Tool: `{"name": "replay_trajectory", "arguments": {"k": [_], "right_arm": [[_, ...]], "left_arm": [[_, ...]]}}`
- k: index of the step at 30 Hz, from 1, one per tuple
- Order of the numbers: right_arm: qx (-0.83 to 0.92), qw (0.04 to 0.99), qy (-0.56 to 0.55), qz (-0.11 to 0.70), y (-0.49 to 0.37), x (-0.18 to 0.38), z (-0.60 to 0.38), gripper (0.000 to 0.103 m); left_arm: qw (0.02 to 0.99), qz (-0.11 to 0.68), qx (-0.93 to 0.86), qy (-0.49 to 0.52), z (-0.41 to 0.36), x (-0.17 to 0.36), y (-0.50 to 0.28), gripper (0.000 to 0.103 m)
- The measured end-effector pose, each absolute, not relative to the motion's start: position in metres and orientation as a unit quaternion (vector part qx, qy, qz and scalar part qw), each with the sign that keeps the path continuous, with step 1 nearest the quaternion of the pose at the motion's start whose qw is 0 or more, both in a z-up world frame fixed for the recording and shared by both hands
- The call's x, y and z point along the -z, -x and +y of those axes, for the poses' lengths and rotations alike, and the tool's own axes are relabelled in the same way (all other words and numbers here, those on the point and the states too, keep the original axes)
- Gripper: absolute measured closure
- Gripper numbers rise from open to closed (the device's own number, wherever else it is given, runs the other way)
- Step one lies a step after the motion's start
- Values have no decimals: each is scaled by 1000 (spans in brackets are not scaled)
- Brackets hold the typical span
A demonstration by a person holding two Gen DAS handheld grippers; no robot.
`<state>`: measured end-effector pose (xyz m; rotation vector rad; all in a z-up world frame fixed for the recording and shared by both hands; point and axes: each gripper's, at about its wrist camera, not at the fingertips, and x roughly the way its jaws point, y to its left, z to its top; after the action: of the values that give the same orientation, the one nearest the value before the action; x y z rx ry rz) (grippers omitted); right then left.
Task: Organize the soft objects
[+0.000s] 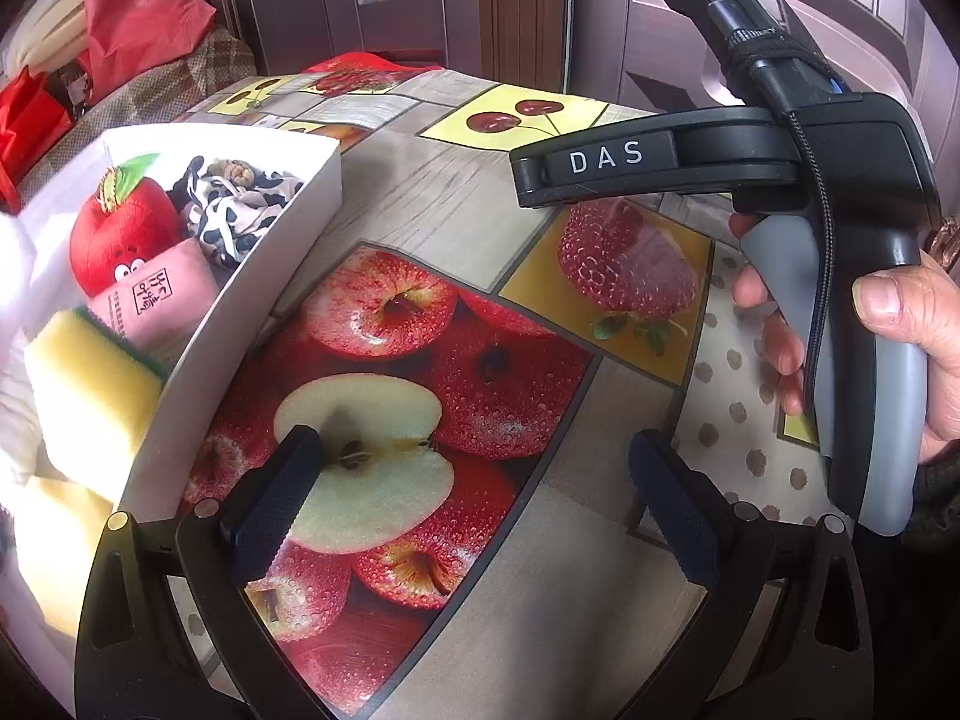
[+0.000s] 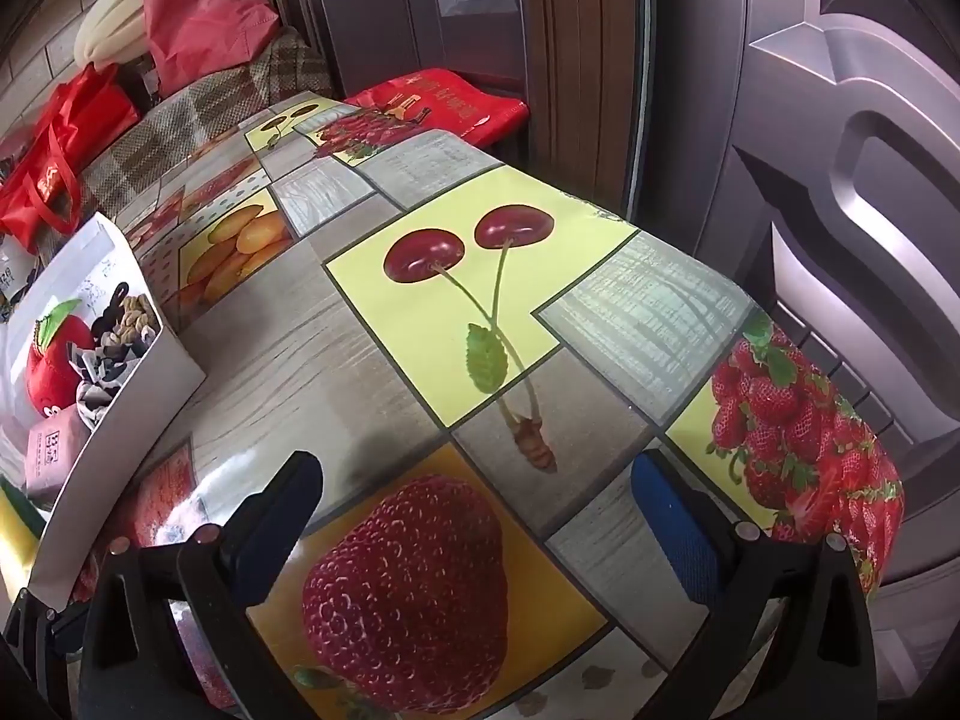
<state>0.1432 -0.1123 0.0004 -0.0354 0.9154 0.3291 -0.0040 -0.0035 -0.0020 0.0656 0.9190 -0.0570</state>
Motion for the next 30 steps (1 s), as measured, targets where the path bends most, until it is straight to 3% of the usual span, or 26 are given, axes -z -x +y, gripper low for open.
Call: {"name": "replay_trajectory", "arguments": {"k": [30], "right_arm": [[-166, 882, 19, 440, -143, 0, -110, 0]], "left_arm": [[895, 444, 28, -31, -7, 1, 0, 1]]}}
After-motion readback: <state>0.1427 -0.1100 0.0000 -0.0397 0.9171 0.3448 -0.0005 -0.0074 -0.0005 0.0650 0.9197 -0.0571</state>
